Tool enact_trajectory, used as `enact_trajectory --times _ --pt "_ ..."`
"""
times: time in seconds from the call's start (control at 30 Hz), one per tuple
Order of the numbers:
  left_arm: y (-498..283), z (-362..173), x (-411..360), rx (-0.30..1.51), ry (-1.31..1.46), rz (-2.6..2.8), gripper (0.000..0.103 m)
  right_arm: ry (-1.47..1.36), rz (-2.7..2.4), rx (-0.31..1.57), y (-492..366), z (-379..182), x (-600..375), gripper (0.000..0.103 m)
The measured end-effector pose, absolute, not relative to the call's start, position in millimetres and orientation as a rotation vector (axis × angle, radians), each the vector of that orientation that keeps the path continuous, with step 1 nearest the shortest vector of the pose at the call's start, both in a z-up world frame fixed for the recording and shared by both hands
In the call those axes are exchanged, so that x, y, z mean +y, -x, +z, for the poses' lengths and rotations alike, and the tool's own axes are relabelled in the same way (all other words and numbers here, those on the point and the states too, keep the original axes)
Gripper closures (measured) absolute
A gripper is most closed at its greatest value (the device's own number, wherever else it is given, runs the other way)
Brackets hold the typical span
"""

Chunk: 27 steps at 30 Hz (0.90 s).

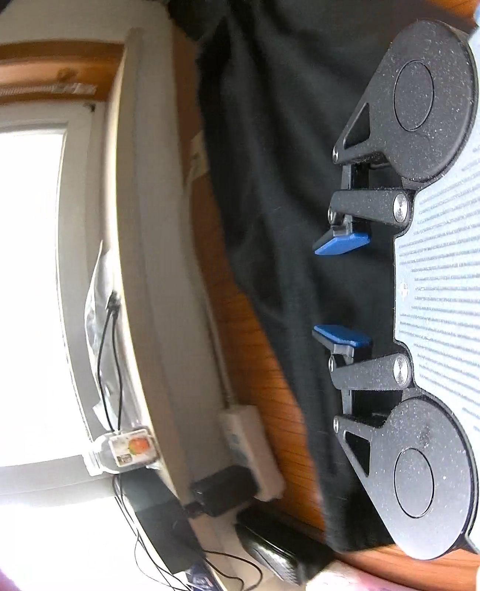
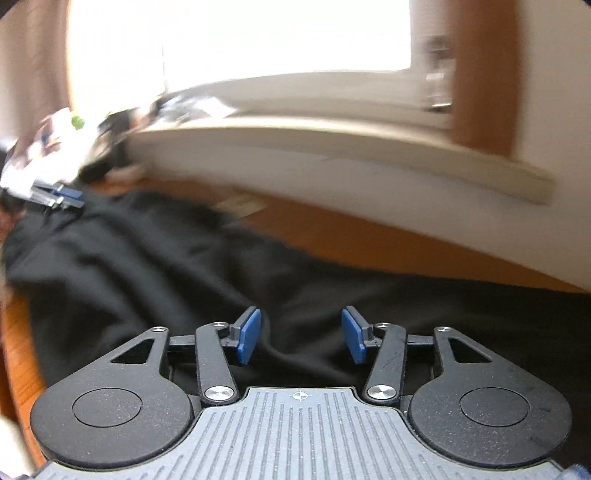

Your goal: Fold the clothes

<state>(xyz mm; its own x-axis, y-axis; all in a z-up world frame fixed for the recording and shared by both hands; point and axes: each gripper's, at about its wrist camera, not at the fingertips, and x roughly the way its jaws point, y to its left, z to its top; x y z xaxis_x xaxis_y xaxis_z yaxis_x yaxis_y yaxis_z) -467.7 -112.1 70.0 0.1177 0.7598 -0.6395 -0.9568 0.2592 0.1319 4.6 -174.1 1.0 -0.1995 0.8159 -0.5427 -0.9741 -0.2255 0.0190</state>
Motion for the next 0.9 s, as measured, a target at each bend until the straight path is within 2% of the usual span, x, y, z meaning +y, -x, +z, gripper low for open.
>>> enact_trajectory --times 0.13,0.3,0.7,0.9 --pt "473 54 -89 0.708 0.334 1.311 0.056 0.542 1.550 0.437 -53 -8 -164 0.051" --pt "505 41 -92 0.593 0.393 1.260 0.054 0.472 1.493 0.550 -103 -26 -169 0.048" --pt "548 42 -108 0.578 0.378 1.213 0.055 0.466 1.377 0.556 -106 -29 -246 0.048" --pt "549 45 -112 0.584 0.368 1.225 0.054 0.476 1.368 0.537 -102 -27 -246 0.047"
